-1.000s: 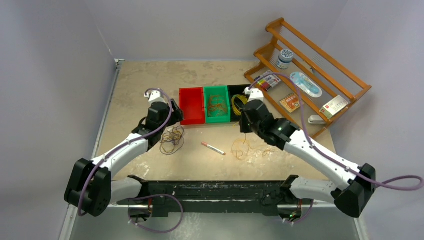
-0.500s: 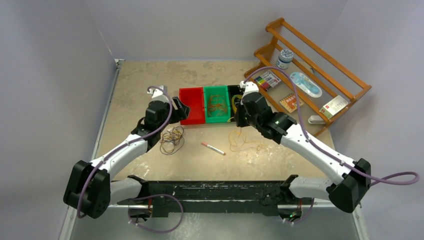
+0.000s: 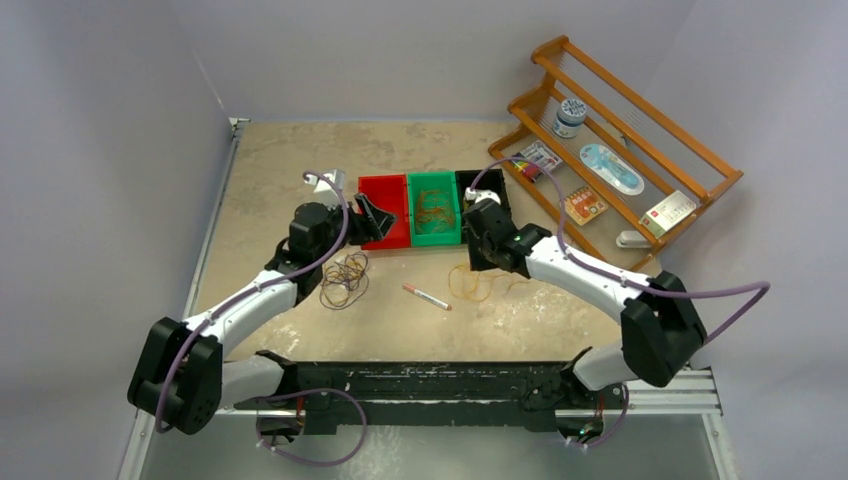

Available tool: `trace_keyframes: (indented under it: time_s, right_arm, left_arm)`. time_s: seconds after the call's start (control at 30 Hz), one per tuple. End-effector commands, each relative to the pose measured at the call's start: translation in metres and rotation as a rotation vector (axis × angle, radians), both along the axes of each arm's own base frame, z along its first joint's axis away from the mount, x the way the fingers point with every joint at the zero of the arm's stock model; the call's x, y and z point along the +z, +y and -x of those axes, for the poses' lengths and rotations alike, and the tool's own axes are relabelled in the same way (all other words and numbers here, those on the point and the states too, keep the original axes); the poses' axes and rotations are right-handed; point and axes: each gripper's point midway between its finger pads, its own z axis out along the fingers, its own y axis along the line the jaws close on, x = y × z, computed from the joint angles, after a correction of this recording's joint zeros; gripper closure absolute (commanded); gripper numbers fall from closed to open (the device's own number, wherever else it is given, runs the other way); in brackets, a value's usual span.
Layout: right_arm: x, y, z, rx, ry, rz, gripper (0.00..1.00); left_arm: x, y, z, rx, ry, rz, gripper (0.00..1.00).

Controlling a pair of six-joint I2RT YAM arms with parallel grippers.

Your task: Untangle the cables

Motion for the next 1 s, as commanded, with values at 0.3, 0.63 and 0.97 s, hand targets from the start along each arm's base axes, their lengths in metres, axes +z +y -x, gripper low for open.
trace_keyframes:
  time_s: [0.3, 0.63, 0.97]
  right_arm:
    - [-0.033, -0.009, 0.006, -0.029, 0.087, 0.083, 0.37]
    - [-0.065, -0.023, -0.016, -0.071, 0.115, 0.176, 0.26]
    - [-0.059, -0.025, -0.026, -0.050, 0.090, 0.198, 0.24]
  left_arm:
    - [0.006, -0.013, -0.003, -0.049, -0.023, 0.039, 0.33]
    - [0.004, -0.012, -0.002, -0.045, -0.016, 0.032, 0.33]
    - [0.002, -0.013, -0.001, -0.049, -0.011, 0.036, 0.34]
